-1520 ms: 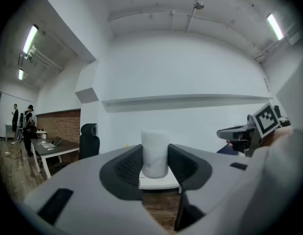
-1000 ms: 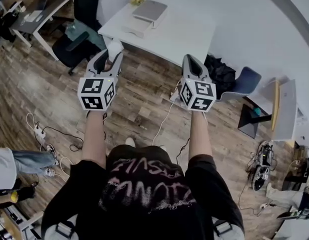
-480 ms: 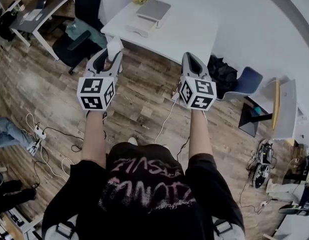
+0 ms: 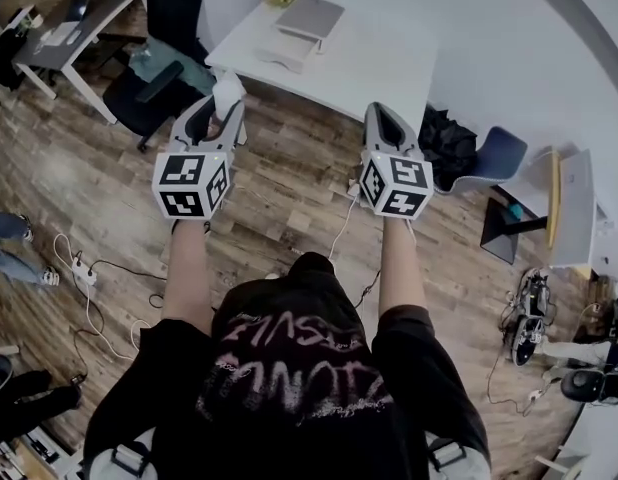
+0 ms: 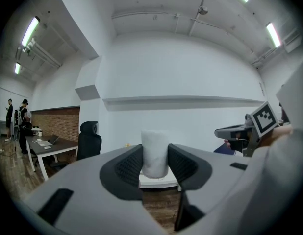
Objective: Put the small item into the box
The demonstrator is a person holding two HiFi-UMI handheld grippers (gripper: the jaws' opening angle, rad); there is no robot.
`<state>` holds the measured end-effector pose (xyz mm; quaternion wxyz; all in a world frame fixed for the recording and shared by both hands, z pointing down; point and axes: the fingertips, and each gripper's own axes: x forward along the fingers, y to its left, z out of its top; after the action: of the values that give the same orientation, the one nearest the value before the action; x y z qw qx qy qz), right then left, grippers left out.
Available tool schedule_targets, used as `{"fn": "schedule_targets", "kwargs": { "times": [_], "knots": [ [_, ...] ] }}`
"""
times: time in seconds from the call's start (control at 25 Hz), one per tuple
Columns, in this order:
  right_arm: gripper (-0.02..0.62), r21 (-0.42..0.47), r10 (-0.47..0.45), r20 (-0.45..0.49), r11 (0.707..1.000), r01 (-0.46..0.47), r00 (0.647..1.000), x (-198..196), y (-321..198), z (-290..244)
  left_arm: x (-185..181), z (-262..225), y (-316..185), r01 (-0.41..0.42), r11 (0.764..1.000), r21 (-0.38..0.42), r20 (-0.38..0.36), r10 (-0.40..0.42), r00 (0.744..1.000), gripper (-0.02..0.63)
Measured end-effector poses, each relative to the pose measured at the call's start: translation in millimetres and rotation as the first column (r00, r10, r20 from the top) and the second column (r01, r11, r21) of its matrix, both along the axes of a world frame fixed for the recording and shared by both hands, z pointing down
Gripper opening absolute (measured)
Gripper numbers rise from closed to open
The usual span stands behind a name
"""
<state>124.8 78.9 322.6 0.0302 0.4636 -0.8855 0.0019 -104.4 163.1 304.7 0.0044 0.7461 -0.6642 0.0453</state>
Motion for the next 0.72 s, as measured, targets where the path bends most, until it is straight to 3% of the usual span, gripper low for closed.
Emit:
{"fn": "schedule_targets", "kwargs": {
  "times": [0.72],
  "knots": [
    [0.009,-0.004,-0.022,-0.006,1.000,0.022,1.000,-29,-54,8,-17,5,-54,-0.019,1.000,-0.014,0.021,0.020,1.000,0.161]
  ]
}}
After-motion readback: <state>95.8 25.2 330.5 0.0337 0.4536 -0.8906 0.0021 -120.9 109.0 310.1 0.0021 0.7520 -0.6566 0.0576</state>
